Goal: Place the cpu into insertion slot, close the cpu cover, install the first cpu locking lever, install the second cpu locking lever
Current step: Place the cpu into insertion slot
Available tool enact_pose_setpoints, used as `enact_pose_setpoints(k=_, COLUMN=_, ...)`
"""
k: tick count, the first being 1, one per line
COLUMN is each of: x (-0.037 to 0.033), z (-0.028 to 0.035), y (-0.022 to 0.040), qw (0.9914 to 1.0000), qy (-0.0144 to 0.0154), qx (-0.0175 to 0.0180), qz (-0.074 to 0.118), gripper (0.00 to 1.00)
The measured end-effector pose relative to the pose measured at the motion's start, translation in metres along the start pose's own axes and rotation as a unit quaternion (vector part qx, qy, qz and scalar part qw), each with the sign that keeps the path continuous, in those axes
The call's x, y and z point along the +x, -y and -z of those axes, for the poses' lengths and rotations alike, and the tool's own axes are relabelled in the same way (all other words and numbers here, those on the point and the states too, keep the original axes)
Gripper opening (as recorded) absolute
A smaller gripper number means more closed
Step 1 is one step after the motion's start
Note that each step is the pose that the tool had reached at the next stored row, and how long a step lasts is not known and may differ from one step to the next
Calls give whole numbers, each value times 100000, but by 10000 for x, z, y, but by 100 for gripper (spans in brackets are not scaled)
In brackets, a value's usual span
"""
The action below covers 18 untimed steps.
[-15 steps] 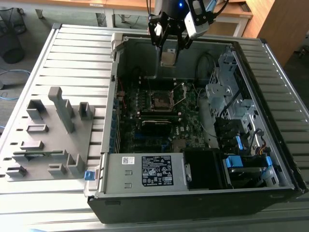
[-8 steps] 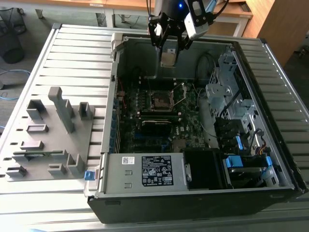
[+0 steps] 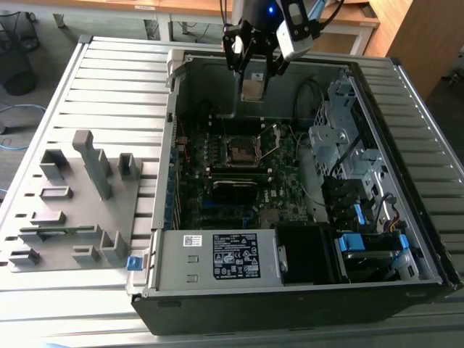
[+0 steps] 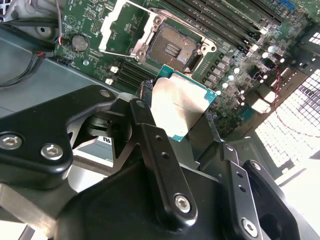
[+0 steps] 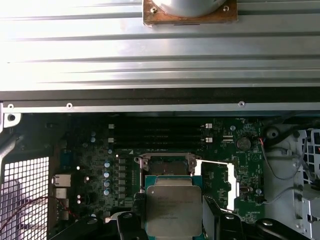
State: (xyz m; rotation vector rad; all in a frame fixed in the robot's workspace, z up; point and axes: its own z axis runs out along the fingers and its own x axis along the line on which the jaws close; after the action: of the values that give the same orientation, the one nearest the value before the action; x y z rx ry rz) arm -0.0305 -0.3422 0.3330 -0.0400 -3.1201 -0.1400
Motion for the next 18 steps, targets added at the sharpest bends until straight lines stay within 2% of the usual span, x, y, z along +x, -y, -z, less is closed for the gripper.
enact_pose_setpoints(k=11, x=0, z=-22, y=2, qw=100000, qy=4, qx=-13, qz=1, gripper=54)
enact_pose_setpoints(k=18, x=-3, z=-135, y=12, qw=100000, qy=96, qx=-7, qz=9, gripper=54)
